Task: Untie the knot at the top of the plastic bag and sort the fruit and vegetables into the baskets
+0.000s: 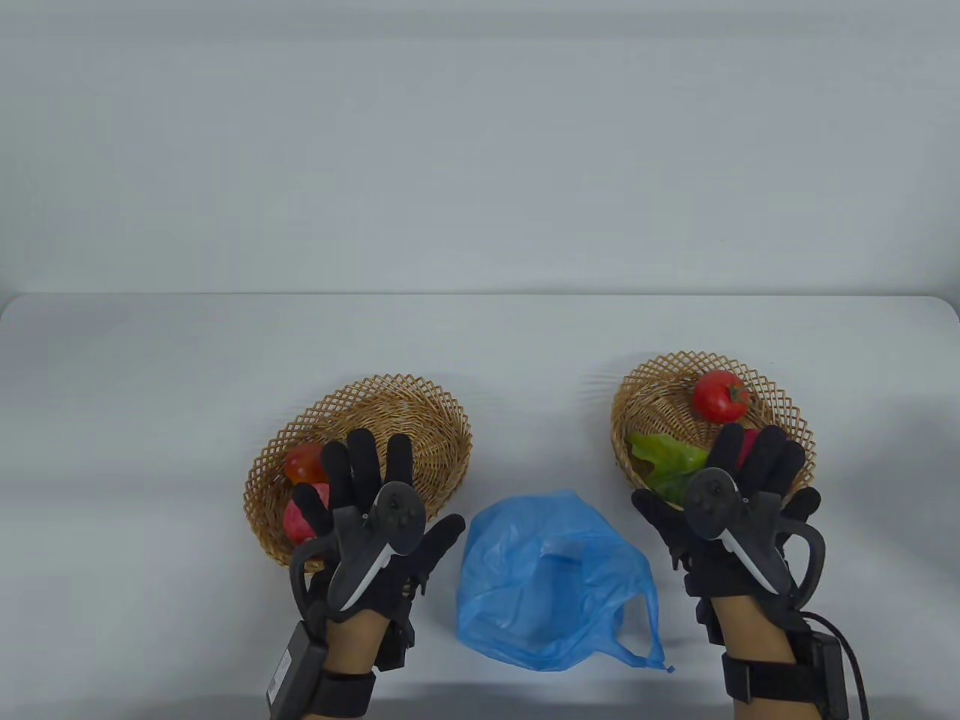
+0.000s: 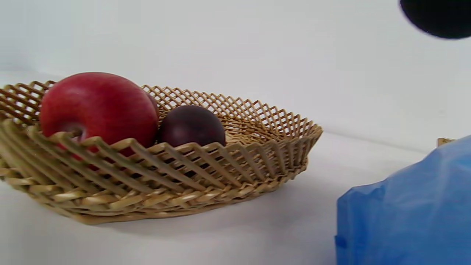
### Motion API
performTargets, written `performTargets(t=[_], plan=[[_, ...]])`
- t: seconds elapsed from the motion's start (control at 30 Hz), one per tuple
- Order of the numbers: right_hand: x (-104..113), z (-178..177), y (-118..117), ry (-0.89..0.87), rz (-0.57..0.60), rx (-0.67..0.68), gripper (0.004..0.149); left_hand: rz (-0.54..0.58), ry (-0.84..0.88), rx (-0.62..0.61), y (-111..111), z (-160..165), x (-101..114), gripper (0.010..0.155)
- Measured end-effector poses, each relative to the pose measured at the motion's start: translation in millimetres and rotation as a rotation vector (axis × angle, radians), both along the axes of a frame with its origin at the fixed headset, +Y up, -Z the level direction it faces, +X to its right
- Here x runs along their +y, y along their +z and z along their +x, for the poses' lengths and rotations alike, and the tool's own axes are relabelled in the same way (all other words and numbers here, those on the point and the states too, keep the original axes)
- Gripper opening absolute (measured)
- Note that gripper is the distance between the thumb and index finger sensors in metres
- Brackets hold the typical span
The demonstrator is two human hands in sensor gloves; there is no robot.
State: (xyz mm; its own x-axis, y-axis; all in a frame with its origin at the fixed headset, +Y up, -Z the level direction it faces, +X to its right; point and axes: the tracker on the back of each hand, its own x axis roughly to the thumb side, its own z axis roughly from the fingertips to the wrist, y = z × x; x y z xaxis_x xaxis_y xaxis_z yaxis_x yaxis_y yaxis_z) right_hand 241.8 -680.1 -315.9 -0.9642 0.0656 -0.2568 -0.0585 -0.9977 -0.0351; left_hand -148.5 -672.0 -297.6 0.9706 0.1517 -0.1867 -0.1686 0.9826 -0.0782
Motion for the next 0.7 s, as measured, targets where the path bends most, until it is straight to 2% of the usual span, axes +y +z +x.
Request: performTargets(t=[0.2, 0.7], plan=[[1, 2, 1, -0.057, -0.026, -0.011, 0.113, 0.025, 0.196, 0.213, 0, -49, 5, 0.108], [3, 4, 3, -0.084, -0.045, -0.006, 0.113, 0.029, 0.156, 0.205, 0, -47, -1, 0.107]])
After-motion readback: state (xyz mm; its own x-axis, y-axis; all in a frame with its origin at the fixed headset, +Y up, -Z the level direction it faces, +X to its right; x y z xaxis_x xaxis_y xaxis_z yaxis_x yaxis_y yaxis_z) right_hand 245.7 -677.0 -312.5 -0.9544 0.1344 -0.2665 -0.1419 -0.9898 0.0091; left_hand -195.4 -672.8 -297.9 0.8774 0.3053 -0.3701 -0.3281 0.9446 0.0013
